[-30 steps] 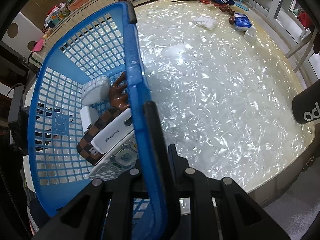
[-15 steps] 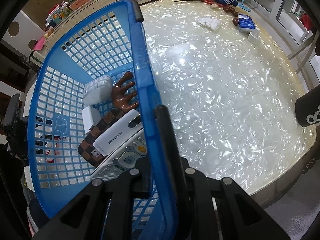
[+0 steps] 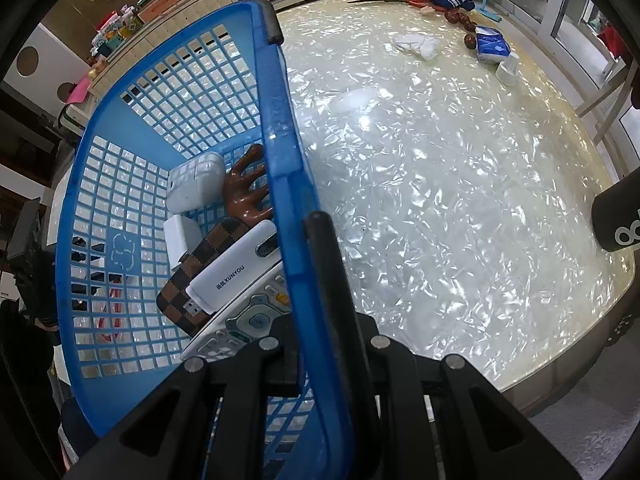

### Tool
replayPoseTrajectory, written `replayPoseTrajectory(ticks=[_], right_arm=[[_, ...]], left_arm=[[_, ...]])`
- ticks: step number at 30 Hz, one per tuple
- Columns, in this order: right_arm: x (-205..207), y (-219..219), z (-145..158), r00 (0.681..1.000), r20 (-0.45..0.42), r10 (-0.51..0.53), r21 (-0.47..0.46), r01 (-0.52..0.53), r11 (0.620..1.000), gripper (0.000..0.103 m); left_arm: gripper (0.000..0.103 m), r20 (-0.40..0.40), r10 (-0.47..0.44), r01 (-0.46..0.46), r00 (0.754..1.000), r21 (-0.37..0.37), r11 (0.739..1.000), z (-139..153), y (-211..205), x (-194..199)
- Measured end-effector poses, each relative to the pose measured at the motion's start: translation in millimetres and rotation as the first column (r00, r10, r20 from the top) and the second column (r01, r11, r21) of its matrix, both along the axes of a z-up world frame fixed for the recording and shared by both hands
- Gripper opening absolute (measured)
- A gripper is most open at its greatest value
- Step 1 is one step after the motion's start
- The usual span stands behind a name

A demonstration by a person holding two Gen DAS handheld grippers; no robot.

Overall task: Organize rigid objects
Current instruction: 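Grasp the astronaut keychain with the left gripper and lift it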

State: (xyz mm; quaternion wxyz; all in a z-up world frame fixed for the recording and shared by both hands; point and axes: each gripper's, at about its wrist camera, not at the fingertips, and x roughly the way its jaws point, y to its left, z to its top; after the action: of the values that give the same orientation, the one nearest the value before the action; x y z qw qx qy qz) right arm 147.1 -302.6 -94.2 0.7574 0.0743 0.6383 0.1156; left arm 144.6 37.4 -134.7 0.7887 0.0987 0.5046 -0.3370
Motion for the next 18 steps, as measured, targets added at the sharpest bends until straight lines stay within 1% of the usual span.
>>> replayPoseTrajectory(ticks=[3,12,16,18], right_arm=[[-0.4,-0.8,-0.3,1.000,0.002,0.001,-0.002,-0.001,1.000,0.013],[0.1,2.4,2.1,1.000,0.007,0.013,-0.005,-0.013,1.000,0.013],[1.2,1.2,7.3,1.000,0.017,0.023,-0.001,-0.023,1.000,0.013],[2.5,1.7,10.1,0.999,0.024,0.028,0.000,-0.028,1.000,0.013]], left_arm=[[0.041,0.020,0.040,-0.039,0.999,-0.040,0.998,10.4,7.9,-1.8],[0.041,0.070,0.081,-0.078,0.994,-0.050,0.996,42.2,7.3,-9.6],[0.041,0.111,0.108,-0.102,0.988,-0.059,0.993,67.7,8.1,-13.3],[0.041,0.151,0.120,-0.115,0.981,-0.045,0.992,82.6,4.5,-16.3]])
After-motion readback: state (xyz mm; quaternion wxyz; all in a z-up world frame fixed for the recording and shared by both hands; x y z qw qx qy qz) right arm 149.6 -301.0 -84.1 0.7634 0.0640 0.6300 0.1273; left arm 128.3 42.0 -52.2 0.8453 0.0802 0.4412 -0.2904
